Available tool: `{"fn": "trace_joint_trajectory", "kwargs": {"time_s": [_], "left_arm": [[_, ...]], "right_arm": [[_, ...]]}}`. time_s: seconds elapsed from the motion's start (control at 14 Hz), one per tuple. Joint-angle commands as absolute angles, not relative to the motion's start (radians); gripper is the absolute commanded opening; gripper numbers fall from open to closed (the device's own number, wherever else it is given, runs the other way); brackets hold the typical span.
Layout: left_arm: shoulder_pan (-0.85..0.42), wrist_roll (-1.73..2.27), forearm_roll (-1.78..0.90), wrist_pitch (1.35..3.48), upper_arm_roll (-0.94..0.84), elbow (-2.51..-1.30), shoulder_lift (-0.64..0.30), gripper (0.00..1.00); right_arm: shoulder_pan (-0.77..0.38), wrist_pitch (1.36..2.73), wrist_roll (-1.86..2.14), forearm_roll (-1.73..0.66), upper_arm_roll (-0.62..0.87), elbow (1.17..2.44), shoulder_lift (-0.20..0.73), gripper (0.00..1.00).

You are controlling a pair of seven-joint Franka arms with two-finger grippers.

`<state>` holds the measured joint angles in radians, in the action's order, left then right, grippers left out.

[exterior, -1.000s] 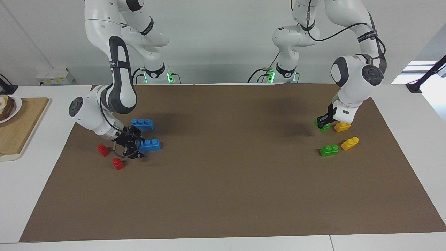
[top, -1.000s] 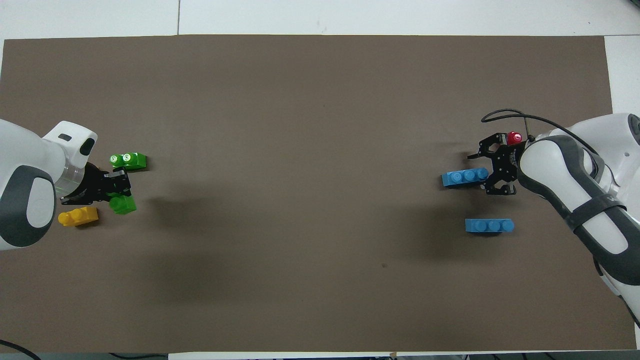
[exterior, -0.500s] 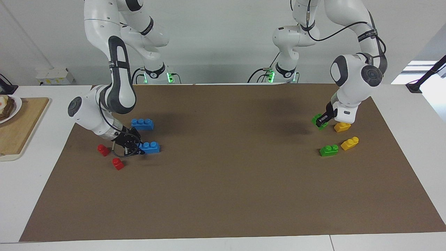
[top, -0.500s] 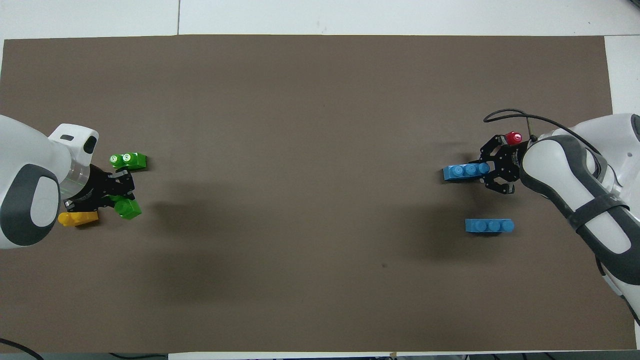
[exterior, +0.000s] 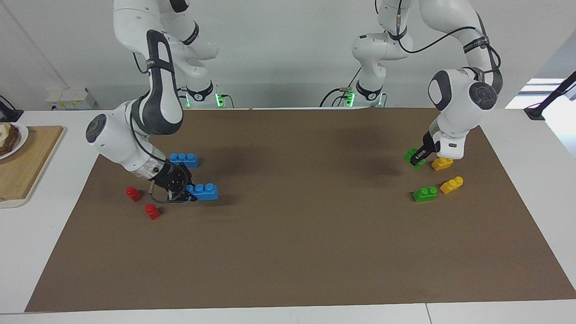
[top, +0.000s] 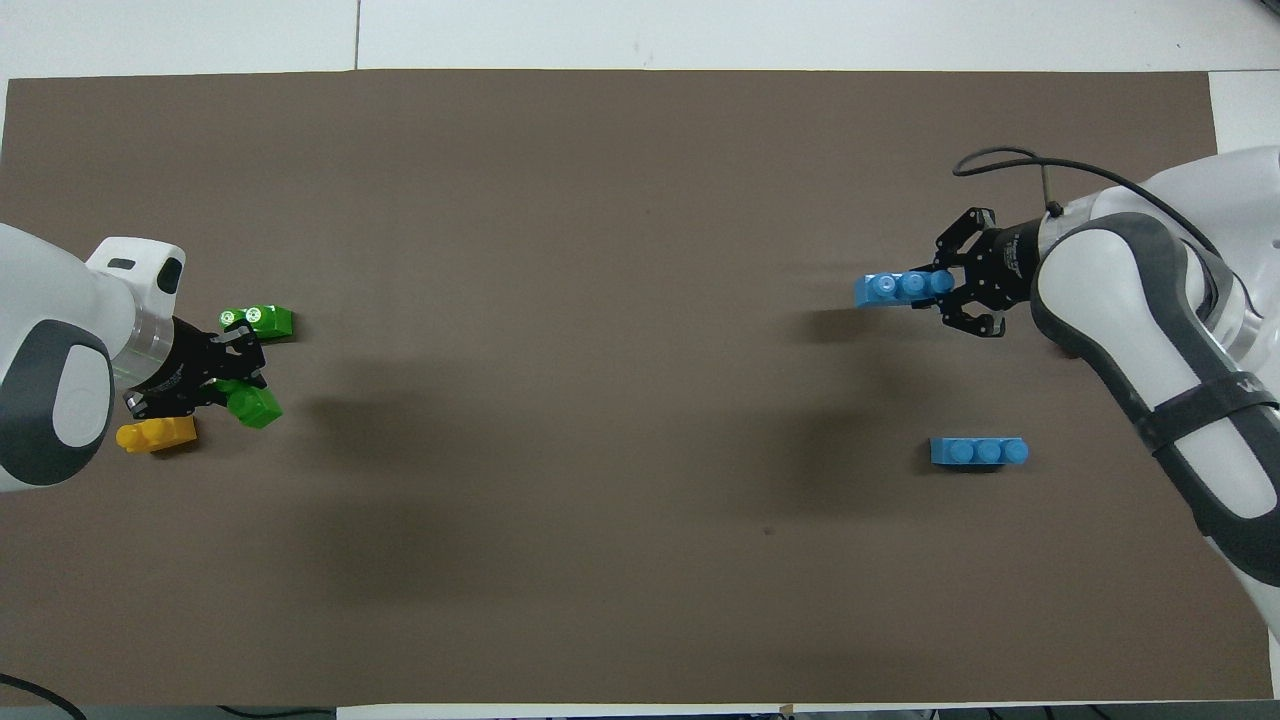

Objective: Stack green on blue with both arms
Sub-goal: 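Carry the green brick and blue brick toward the table center with both grippers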

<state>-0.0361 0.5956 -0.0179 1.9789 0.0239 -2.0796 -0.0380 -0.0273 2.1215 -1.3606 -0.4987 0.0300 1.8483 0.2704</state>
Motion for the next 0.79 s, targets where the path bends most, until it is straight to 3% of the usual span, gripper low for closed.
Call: {"fn": "trace_joint_trajectory", "kwargs": {"time_s": [0.0,0.36,0.71], "left_arm": [[-0.052,0.666,-0.037,1.959,0.026,-2.052,-0.057,0.0],[-0.095,0.897,-0.064,1.942,0.028,-2.023,-0.069,0.0],[-0.124,1.104,-0.064,1.951,0.026,-2.014,-0.069,0.0]], "right_arm": [[-0.165,2.129,-1.555,-0.546,0.026,1.789,0.278,0.0],[-0.415,2.247,-1.753,-0.575,0.028,1.815,0.307,0.0],[-0.537,2.341,-1.738,-0.586,0.028,1.827,0.379,0.0]]}}
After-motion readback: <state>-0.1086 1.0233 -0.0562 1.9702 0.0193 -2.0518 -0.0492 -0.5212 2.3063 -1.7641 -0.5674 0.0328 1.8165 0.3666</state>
